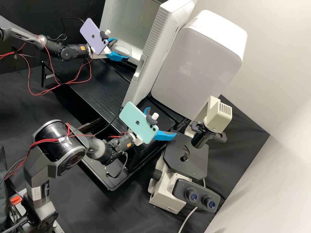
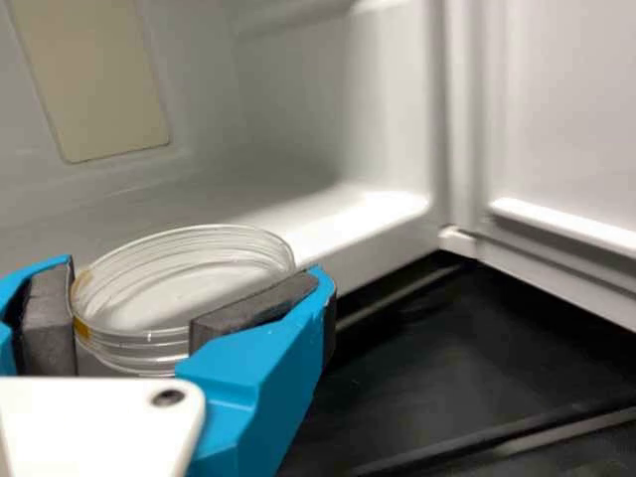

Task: Take the petri dish out of the incubator

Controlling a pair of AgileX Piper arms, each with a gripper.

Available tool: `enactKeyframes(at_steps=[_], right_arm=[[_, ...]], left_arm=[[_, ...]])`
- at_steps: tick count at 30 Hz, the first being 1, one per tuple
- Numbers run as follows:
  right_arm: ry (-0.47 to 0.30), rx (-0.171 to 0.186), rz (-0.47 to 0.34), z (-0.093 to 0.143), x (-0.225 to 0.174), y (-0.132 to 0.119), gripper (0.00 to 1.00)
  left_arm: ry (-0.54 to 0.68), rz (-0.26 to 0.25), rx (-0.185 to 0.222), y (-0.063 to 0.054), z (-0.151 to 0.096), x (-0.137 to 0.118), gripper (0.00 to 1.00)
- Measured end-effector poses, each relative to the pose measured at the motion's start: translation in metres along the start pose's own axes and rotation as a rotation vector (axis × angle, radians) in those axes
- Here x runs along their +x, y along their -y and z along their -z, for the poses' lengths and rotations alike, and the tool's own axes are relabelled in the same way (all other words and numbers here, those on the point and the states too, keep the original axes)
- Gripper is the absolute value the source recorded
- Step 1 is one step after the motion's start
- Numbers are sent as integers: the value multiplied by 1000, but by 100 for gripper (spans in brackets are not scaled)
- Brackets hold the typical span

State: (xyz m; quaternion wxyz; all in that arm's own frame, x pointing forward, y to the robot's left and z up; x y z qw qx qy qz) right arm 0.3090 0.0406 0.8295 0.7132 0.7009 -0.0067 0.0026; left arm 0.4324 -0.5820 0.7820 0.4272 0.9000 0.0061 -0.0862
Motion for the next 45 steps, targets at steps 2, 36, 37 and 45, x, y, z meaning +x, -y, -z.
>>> enactKeyframes(at_steps=[2,36,37,45], right_arm=[[0,0,0,0,0,0,100],[0,0,0,0,0,0,100],[0,0,0,0,0,0,100],[0,0,0,0,0,0,100]], left_arm=[[17,-14,0,-3,-2,-9,0],[253,-57,18,53,-9,-168,0],[260,-63,18,55,-9,-174,0],[295,-11,14,79,-12,-198,0]])
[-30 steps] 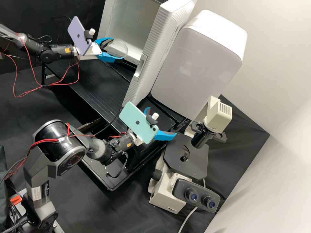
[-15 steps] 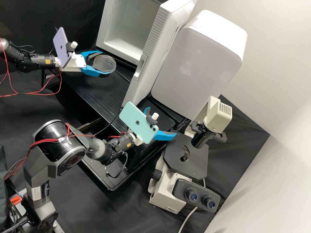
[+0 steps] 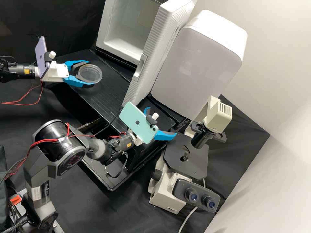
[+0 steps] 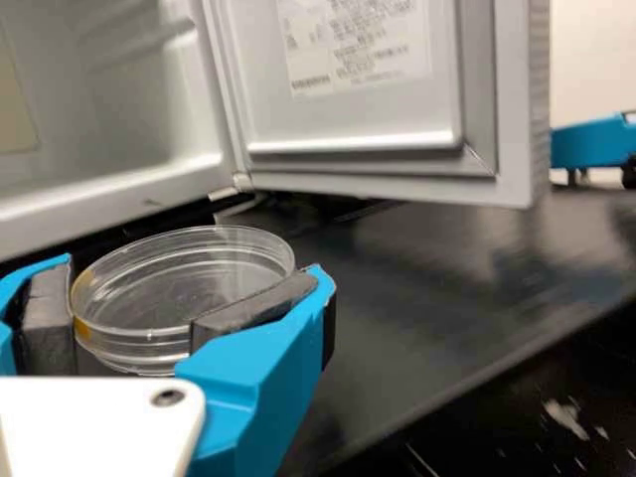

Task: Take the petri dish out of the incubator

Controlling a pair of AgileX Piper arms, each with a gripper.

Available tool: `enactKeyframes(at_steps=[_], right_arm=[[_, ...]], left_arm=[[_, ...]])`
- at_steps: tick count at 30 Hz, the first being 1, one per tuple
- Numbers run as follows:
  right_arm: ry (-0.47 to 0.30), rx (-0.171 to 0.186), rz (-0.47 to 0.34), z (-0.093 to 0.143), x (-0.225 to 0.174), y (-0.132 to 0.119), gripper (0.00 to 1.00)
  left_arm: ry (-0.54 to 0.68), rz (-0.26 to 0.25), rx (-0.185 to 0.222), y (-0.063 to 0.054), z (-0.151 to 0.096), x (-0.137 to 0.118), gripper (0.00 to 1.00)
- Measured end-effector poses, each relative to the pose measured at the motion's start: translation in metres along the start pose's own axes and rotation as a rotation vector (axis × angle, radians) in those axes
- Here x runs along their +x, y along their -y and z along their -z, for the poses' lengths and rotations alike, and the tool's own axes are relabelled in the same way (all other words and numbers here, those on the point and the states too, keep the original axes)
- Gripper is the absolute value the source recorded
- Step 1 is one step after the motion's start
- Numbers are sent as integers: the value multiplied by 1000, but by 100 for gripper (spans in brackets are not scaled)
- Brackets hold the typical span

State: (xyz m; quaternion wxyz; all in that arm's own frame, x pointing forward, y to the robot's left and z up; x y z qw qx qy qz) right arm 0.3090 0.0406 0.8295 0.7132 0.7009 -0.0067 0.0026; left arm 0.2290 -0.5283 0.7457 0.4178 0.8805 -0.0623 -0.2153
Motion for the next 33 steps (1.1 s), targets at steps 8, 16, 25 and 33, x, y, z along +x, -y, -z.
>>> enactKeyframes(at_steps=[8,16,25,33], right_arm=[[0,0,0,0,0,0,100],[0,0,0,0,0,0,100],[0,0,0,0,0,0,100],[0,0,0,0,0,0,100]], left_arm=[[-34,46,-73,14,2,-5,0],[-88,33,-98,15,16,3,0],[-142,-2,-100,2,32,19,0],[-122,21,-76,6,27,30,0]])
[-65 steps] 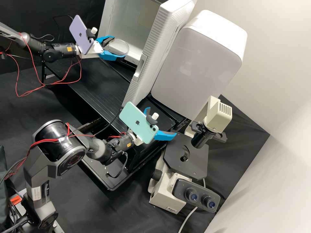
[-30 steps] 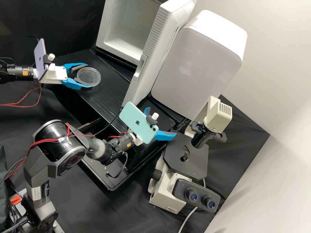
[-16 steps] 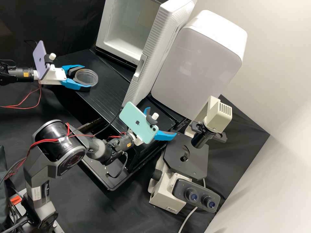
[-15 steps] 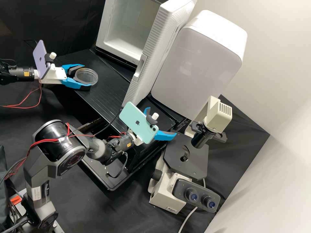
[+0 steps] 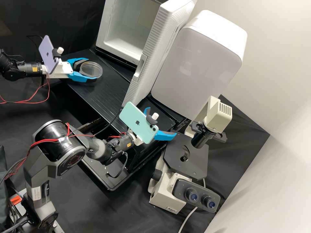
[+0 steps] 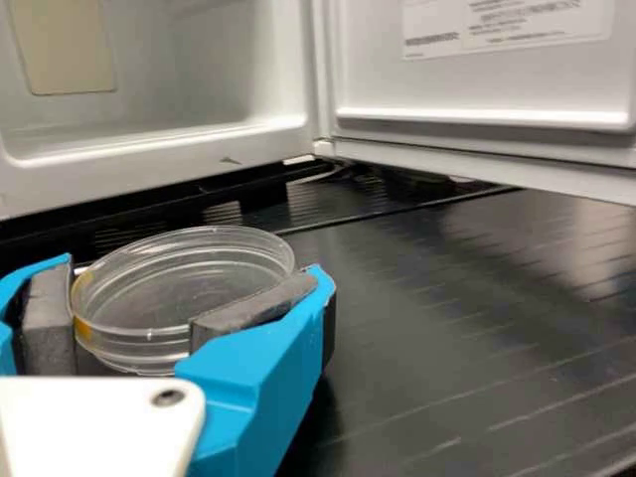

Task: Take the petri dish out of the incubator

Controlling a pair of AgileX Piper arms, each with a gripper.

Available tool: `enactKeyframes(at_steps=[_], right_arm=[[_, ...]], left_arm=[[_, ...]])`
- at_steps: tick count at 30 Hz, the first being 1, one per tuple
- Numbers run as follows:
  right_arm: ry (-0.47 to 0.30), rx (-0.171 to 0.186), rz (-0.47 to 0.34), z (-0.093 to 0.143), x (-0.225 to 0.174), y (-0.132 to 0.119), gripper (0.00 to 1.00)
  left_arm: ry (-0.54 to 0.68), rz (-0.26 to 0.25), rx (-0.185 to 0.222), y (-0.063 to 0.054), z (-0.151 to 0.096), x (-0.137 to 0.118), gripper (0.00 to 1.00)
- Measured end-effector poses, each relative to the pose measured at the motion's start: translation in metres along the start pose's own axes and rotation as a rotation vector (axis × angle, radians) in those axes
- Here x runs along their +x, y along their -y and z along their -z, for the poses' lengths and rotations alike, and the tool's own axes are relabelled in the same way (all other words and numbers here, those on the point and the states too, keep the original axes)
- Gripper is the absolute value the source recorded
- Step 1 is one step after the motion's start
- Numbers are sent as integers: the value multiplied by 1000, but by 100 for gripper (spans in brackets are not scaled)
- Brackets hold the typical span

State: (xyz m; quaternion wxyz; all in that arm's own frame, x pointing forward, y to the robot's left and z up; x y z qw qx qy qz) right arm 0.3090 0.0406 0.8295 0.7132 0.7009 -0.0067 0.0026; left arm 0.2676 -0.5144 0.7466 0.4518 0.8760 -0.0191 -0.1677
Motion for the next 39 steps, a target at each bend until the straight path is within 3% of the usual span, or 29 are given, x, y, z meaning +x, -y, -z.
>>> enactKeyframes(at_steps=[3,17,18,24,33,35,39], right_arm=[[0,0,0,0,0,0,100],[0,0,0,0,0,0,100],[0,0,0,0,0,0,100],[0,0,0,0,0,0,100],[0,0,0,0,0,0,100],[0,0,0,0,0,0,100],[0,0,0,0,0,0,100]], left_arm=[[16,28,3,5,-5,1,0],[35,20,-5,11,-13,5,0],[35,21,-5,11,-13,6,100],[28,19,-5,9,-13,8,100],[-31,-30,152,9,-21,8,100],[-52,-44,173,11,-23,7,100],[-68,-63,175,12,-24,4,100]])
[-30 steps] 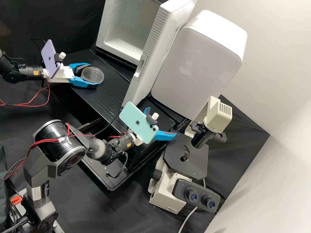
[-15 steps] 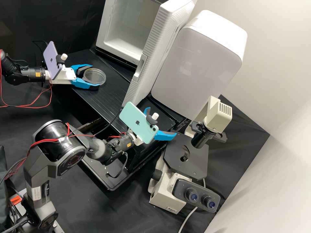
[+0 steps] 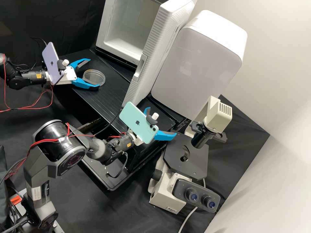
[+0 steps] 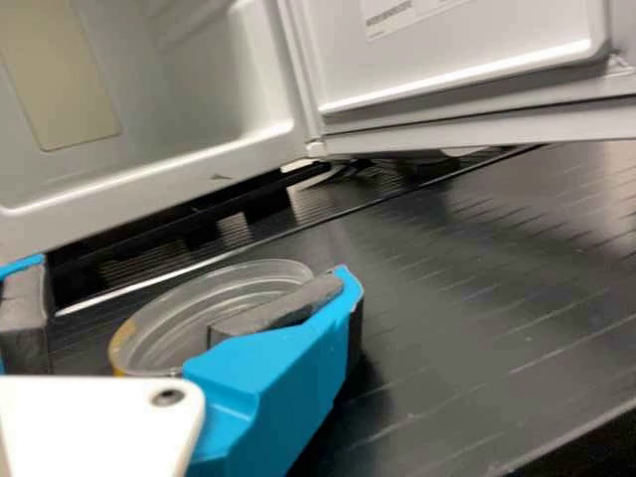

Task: Take the petri dish out of the incubator

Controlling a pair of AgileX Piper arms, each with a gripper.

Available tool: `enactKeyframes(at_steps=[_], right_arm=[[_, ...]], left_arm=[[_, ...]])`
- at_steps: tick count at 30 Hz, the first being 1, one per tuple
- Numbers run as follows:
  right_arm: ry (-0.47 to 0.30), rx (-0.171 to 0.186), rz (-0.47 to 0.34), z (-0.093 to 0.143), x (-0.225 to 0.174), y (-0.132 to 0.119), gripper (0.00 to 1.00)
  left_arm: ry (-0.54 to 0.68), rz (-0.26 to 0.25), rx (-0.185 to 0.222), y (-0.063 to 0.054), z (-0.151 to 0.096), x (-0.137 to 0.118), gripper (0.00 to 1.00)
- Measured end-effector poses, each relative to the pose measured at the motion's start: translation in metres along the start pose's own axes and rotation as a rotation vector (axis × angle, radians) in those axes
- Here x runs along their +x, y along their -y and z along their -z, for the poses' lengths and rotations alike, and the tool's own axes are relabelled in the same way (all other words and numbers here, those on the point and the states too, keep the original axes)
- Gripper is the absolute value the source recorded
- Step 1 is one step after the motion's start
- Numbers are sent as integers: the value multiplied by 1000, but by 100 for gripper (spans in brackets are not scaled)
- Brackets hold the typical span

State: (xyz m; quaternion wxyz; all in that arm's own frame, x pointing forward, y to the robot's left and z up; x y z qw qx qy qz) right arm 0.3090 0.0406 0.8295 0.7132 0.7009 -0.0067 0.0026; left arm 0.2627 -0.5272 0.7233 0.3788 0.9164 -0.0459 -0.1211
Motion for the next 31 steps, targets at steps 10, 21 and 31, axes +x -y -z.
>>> enactKeyframes(at_steps=[10,21,31], right_arm=[[0,0,0,0,0,0,100],[0,0,0,0,0,0,100],[0,0,0,0,0,0,100]], left_arm=[[49,-37,-83,7,-2,-16,100],[111,-42,-161,2,-10,-40,100],[114,-45,-244,0,-7,-46,100]])
